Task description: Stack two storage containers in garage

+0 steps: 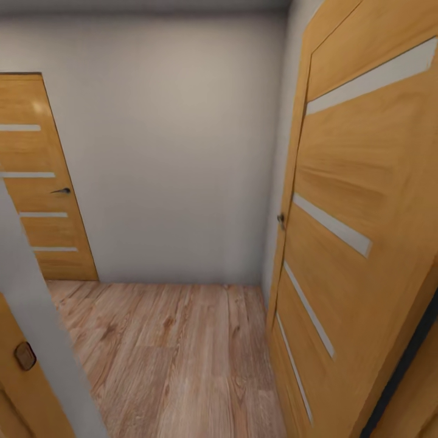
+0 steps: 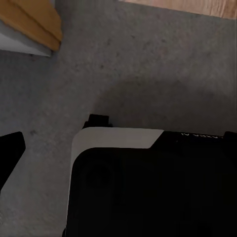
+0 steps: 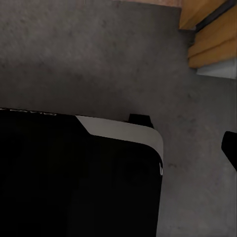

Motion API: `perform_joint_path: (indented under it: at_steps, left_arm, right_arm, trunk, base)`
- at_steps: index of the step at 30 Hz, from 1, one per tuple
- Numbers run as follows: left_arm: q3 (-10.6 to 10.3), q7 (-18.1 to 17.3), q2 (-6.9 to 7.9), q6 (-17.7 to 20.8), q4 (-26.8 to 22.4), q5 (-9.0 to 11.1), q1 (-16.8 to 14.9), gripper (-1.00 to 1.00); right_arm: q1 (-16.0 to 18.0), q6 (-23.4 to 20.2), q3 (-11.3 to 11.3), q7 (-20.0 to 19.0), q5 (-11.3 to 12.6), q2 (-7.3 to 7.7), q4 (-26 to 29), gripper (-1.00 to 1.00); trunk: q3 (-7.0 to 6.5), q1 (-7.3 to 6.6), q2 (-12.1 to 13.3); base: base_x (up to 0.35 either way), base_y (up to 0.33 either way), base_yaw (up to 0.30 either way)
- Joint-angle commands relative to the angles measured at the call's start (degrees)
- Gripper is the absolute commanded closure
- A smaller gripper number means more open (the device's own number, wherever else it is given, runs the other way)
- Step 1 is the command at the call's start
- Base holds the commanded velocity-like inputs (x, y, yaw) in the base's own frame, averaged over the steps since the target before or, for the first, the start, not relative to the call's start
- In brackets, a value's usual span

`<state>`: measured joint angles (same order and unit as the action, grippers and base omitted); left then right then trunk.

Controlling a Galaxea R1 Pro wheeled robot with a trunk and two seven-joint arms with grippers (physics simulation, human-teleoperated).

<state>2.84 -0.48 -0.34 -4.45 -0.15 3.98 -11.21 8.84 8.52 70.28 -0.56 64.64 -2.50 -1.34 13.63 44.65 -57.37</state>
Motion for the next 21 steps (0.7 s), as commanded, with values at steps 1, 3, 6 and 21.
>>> perform_joint_path:
  at_steps: [1,3,6,21]
  left_arm:
    - [0.2,0.0,-0.01,-0.2,0.1,0.4,0.0,-1.00]
    - [0.2,0.0,-0.01,-0.1,0.1,0.4,0.0,-1.00]
    - [0.2,0.0,-0.01,-0.1,0.1,0.4,0.0,-1.00]
    - [0.2,0.0,0.08,-0.2,0.1,0.4,0.0,-1.00]
  right_arm:
    - [0.0,0.2,0.5,-0.1,0.4,-0.05,-0.1,-1.00]
    - [0.0,0.2,0.5,-0.1,0.4,-0.05,-0.1,-1.00]
    - [0.0,0.2,0.5,-0.1,0.4,-0.05,-0.1,-1.00]
    - [0.0,0.2,0.6,-0.1,0.3,-0.05,-0.1,-1.00]
  trunk:
    - [0.07,0.03,0.0]
    - [0.07,0.03,0.0]
    - [0.07,0.03,0.0]
    - [0.07,0.03,0.0]
  base:
    - [0.263,0.000,-0.004]
    - [0.296,0.000,-0.002]
    - [0.312,0.000,-0.001]
    - [0.319,0.000,0.000]
